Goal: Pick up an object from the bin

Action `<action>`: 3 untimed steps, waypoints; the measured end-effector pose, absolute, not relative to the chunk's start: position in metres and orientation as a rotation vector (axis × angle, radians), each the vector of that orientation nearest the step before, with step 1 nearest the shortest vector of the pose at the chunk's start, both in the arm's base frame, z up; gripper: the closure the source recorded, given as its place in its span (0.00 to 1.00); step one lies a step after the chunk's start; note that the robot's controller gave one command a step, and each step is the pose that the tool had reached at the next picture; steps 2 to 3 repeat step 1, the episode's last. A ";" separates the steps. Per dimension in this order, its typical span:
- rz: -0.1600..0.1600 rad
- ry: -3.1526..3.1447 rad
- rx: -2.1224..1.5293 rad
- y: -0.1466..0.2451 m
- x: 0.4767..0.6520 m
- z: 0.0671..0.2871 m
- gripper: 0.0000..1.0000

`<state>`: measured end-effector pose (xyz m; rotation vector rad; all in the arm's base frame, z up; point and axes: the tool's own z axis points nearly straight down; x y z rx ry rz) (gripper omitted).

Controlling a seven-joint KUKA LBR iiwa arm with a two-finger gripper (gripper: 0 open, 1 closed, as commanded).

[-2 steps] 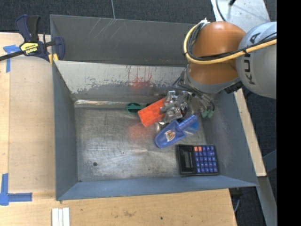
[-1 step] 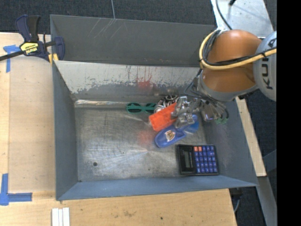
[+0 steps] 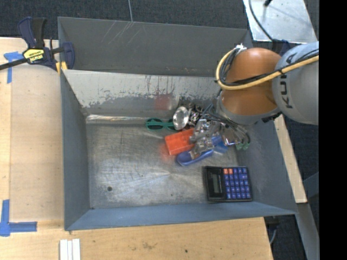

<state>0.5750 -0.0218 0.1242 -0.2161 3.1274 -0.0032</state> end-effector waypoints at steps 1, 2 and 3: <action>-0.001 3.110 -0.418 -0.033 0.534 0.289 1.00; -0.001 3.110 -0.418 -0.033 0.534 0.289 1.00; -0.001 3.110 -0.418 -0.033 0.534 0.289 1.00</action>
Offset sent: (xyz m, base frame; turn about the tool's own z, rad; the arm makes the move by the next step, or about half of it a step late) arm 0.0000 0.0000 0.0000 0.0000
